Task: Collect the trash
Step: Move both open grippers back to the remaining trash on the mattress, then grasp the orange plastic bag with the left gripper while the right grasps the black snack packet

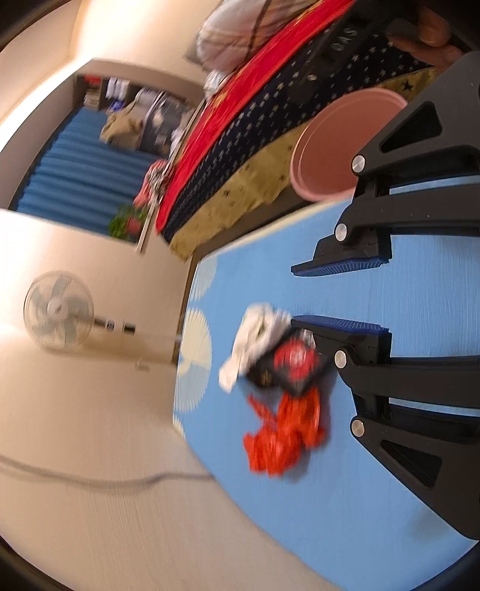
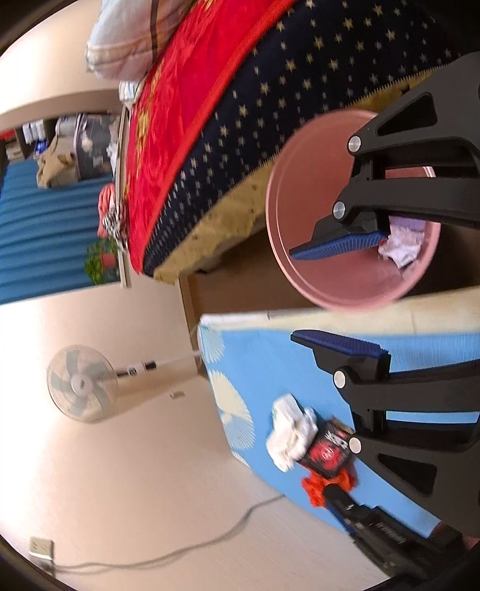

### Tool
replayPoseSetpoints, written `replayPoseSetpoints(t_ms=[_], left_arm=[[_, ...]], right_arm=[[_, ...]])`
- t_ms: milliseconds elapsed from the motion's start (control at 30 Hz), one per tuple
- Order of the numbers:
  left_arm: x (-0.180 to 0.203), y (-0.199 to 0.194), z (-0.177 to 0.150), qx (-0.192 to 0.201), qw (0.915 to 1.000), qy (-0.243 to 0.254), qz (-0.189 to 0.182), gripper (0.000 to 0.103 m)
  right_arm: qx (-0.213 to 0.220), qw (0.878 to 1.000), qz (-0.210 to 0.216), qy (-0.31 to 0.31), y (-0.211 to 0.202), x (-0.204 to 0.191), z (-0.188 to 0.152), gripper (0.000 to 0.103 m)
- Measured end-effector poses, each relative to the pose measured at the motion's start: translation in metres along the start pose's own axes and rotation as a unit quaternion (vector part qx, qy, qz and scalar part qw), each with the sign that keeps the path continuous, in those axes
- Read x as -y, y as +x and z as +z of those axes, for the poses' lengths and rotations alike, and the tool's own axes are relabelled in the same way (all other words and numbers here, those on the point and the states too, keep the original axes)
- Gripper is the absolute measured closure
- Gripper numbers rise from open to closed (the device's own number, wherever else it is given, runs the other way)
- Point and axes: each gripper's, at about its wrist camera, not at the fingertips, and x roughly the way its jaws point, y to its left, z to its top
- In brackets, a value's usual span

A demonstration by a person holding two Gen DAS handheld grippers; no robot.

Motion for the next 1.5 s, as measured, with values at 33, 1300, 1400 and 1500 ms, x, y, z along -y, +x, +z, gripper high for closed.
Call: replayPoseSetpoints(t_ms=[33, 1300, 1400, 1500], left_arm=[[-0.007, -0.001, 0.001, 0.003, 0.9999, -0.006, 0.011, 0.081], [-0.131, 0.028, 0.024, 0.017, 0.9833, -0.099, 0.151, 0.081], [-0.133, 0.035, 0.027, 0.013, 0.9843, -0.101, 0.144, 0.081], [-0.140, 0.043, 0.027, 0.003, 0.9842, -0.119, 0.131, 0.061]], right_arm=[[-0.003, 1.000, 0.005, -0.003, 0.002, -0.005, -0.001, 0.066], [-0.112, 0.965, 0.151, -0.182, 0.110, -0.182, -0.056, 0.042], [-0.138, 0.961, 0.146, -0.190, 0.121, -0.185, -0.058, 0.042], [-0.157, 0.956, 0.146, -0.198, 0.128, -0.188, -0.060, 0.042]])
